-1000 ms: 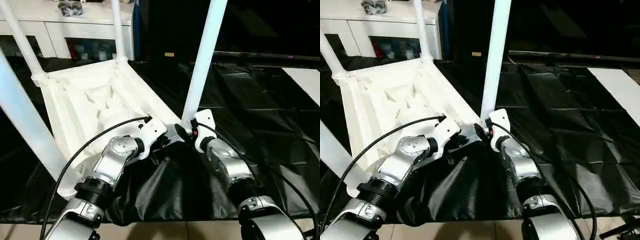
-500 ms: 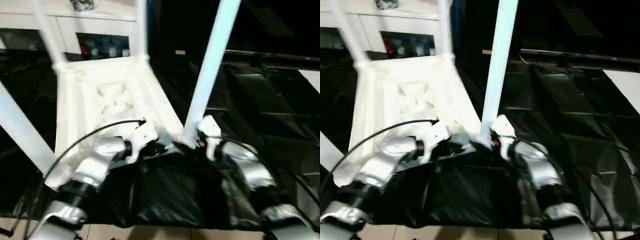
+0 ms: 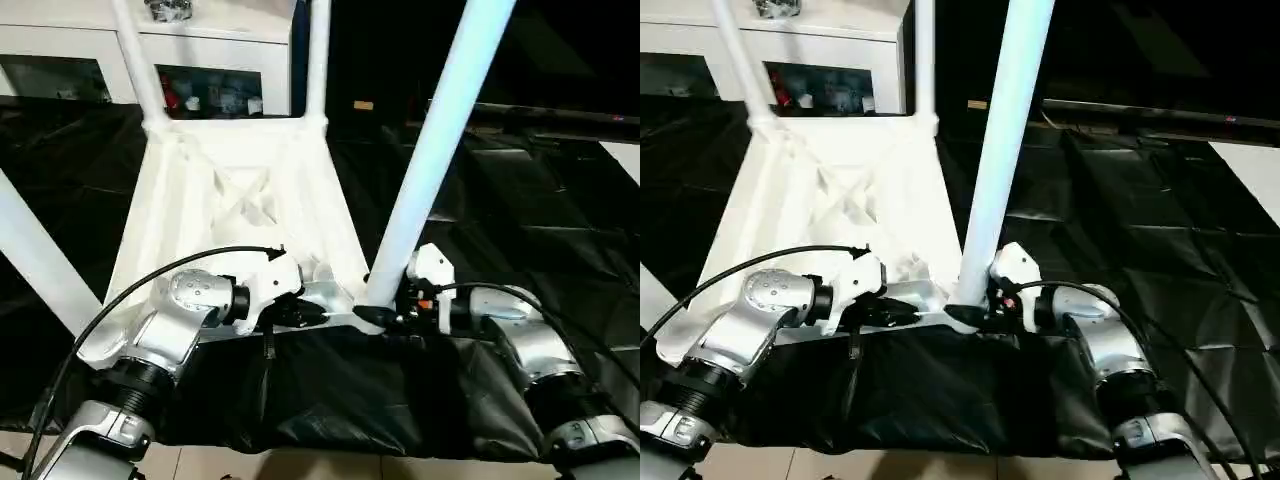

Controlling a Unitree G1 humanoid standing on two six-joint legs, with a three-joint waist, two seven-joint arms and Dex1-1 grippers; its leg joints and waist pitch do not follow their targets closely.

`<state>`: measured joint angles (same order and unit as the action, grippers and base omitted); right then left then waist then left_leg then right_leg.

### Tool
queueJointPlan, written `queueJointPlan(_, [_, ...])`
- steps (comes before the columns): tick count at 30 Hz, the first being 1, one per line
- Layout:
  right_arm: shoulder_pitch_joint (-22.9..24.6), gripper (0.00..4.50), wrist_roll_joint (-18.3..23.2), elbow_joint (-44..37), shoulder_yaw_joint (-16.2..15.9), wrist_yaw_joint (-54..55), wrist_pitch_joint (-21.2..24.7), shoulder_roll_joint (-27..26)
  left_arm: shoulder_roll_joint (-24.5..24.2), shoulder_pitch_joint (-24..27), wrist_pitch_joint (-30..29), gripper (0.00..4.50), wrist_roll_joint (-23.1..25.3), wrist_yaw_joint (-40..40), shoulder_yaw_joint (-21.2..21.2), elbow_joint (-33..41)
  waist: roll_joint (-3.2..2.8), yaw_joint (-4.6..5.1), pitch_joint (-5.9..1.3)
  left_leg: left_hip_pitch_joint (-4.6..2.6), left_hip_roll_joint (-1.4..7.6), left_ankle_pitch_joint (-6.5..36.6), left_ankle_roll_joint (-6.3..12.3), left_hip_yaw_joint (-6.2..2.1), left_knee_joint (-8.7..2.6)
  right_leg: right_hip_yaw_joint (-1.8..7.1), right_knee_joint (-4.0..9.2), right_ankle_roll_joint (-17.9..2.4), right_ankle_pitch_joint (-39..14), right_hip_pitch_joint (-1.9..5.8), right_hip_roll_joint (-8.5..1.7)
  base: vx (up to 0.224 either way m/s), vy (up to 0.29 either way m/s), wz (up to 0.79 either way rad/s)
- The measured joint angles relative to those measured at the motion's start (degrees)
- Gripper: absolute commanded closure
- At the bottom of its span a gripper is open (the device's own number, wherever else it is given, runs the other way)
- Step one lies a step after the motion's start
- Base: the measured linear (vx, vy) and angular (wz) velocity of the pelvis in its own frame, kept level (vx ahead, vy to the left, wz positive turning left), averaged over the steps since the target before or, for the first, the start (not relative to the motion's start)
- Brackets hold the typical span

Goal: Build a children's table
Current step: Rotate leg to tighten

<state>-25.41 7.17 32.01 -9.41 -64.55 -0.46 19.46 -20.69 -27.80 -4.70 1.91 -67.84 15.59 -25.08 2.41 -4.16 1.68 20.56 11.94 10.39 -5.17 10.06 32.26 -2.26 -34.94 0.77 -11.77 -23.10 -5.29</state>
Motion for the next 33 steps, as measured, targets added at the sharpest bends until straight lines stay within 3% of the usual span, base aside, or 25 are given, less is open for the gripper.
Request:
queueJointPlan(14, [0.52, 1.99, 0.01, -0.70, 0.02, -0.31, 0.31, 0.20, -0.02, 0.00, 1.01, 4.50, 0.01, 0.08, 0.28, -0.41, -0.01, -0.44, -0.01, -0.04, 0.01, 0.00, 0.00, 0.01, 0.02, 0.00, -0.04, 0.00, 0.00, 0.02, 0.00, 0.000, 0.000, 0.00])
queueJointPlan(17, [0.22, 1.99, -1.31, 1.49, 1.31, 8.82, -0.38, -3.64, 1.81, -0.20, 0.11, 4.50, 0.81, 5.17, -0.46, -1.72, 0.06, -0.14, -0.04, -0.26, 0.02, -0.01, -0.02, 0.01, 0.04, 0.03, -0.13, -0.06, 0.06, 0.25, 0.01, 0.000, 0.000, 0.00])
queueJointPlan(20, [-1.25, 2.00, -2.28, 4.67, 3.17, 19.20, -0.22, -7.23, 4.11, -1.17, -1.60, 4.50, 2.48, 10.86, -1.13, -2.98, 0.19, 1.08, -0.03, -0.39, -0.01, -0.01, -0.04, -0.14, 0.05, 0.08, 0.00, 0.09, 0.00, 0.28, 0.00, 0.000, 0.000, 0.00])
queueJointPlan(26, [-3.31, 2.00, -3.45, 8.86, 5.72, 34.83, 0.49, -12.88, 9.90, -2.95, -5.36, 4.50, 5.31, 20.02, -1.29, -5.59, 0.08, 1.75, -0.20, -0.48, -0.09, -0.01, -0.04, -0.15, 0.10, 0.21, 0.11, 0.12, -0.02, 0.38, -0.03, 0.000, 0.000, 0.00])
queueJointPlan(28, [-6.10, 2.00, -4.69, 12.18, 6.94, 41.91, 1.01, -15.27, 12.68, -4.37, -6.43, 4.50, 6.51, 24.28, -1.56, -7.84, 0.01, 2.09, -0.24, -0.49, -0.11, -0.01, -0.03, -0.15, 0.10, 0.21, 0.13, 0.14, -0.03, 0.38, -0.04, 0.000, 0.000, 0.00])
queueJointPlan(31, [-7.78, 2.00, -5.08, 14.47, 7.31, 45.52, 0.82, -16.13, 14.07, -4.73, -6.67, 4.50, 7.03, 26.64, -1.53, -8.55, -0.13, 2.15, -0.33, -0.46, -0.10, -0.01, -0.03, -0.18, 0.04, 0.17, 0.16, 0.15, -0.03, 0.35, -0.04, 0.000, 0.000, 0.00])
queueJointPlan(32, [-7.85, 1.44, -5.07, 14.75, 7.37, 45.51, 0.42, -16.16, 14.09, -4.73, -6.66, 4.50, 7.03, 26.65, -1.53, -8.55, -0.16, 2.13, -0.35, -0.43, -0.10, -0.01, -0.03, -0.18, 0.01, 0.17, 0.16, 0.16, -0.02, 0.36, -0.04, 0.000, 0.000, 0.00])
queueJointPlan(33, [-7.87, 1.30, -5.01, 14.95, 7.46, 45.40, 0.12, -16.18, 14.08, -4.72, -6.61, 4.50, 7.03, 26.53, -1.53, -8.54, -0.17, 2.13, -0.35, -0.38, -0.10, -0.01, -0.03, -0.18, -0.01, 0.16, 0.15, 0.16, -0.02, 0.37, -0.04, 0.000, 0.000, 0.00])
